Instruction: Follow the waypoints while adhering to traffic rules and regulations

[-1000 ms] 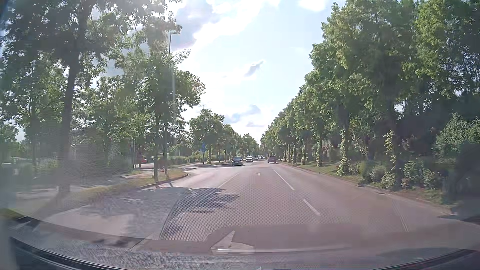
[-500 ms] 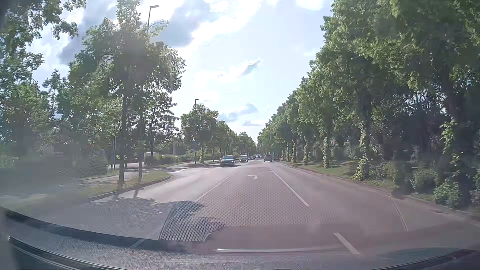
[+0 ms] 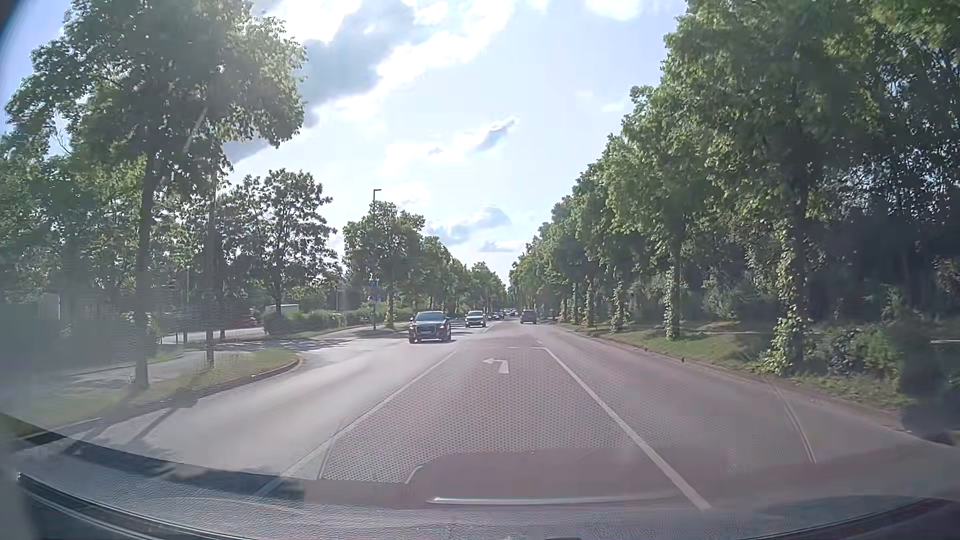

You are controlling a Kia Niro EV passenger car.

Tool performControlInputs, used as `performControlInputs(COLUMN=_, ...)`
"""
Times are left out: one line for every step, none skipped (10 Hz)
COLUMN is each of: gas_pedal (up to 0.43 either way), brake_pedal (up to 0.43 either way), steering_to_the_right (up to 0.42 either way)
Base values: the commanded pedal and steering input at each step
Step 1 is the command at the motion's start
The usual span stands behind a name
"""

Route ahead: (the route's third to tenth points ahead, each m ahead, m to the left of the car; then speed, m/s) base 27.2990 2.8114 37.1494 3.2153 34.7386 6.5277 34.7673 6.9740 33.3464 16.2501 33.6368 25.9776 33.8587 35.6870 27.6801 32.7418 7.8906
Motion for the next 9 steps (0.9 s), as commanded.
performControlInputs(gas_pedal=0.0, brake_pedal=0.244, steering_to_the_right=-0.008)
performControlInputs(gas_pedal=0.0, brake_pedal=0.244, steering_to_the_right=-0.005)
performControlInputs(gas_pedal=0.0, brake_pedal=0.268, steering_to_the_right=-0.005)
performControlInputs(gas_pedal=0.0, brake_pedal=0.28, steering_to_the_right=-0.006)
performControlInputs(gas_pedal=0.0, brake_pedal=0.293, steering_to_the_right=-0.006)
performControlInputs(gas_pedal=0.0, brake_pedal=0.293, steering_to_the_right=-0.009)
performControlInputs(gas_pedal=0.0, brake_pedal=0.293, steering_to_the_right=-0.016)
performControlInputs(gas_pedal=0.0, brake_pedal=0.293, steering_to_the_right=-0.019)
performControlInputs(gas_pedal=0.0, brake_pedal=0.293, steering_to_the_right=-0.016)
